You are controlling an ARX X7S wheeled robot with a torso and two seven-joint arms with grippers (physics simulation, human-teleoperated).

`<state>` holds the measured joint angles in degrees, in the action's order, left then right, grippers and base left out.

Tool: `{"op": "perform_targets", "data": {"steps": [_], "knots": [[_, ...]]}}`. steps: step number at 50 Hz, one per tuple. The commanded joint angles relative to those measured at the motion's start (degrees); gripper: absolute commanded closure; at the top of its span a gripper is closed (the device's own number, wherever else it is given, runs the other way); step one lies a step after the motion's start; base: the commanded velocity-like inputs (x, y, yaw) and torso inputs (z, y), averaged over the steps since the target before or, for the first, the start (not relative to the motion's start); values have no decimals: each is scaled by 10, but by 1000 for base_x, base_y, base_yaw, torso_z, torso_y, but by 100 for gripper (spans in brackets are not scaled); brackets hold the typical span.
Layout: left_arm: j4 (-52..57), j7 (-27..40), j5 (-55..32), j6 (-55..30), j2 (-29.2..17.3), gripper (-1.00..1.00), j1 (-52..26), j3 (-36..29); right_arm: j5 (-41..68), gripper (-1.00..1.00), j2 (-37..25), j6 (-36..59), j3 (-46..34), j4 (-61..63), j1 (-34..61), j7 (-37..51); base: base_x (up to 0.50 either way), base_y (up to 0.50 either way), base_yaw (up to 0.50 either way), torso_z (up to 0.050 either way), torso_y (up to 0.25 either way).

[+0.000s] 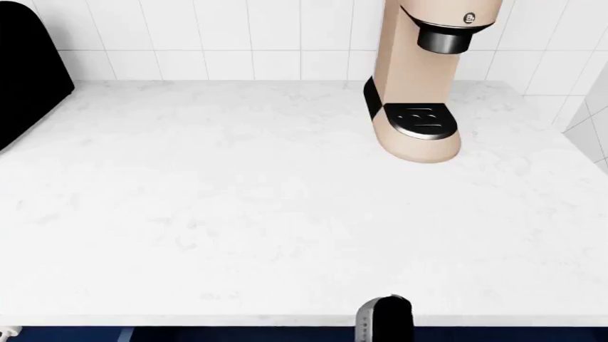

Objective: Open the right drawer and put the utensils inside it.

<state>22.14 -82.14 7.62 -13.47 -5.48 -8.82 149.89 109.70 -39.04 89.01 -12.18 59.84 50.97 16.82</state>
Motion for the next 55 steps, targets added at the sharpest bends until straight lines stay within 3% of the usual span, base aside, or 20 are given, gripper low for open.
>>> {"op": "perform_targets", "data": {"steps": [1, 36, 37, 55], "knots": [[-4, 0, 1, 6, 0, -100, 0, 1, -76, 100, 9, 9, -13, 1, -24, -46, 0, 0, 0, 0, 0], [-15, 0, 6, 22, 1, -100, -3, 1, -107, 100, -6, 4, 6, -1, -51, -95, 0, 0, 0, 0, 0], [-15, 0, 6, 22, 1, -100, -3, 1, -112, -100, -10, 2, 3, -2, -49, -104, 0, 0, 0, 0, 0], [-7, -2, 7, 14, 0, -100, -6, 1, -77, -100, -25, -9, -1, -3, -29, -85, 0, 0, 0, 0, 0]]}}
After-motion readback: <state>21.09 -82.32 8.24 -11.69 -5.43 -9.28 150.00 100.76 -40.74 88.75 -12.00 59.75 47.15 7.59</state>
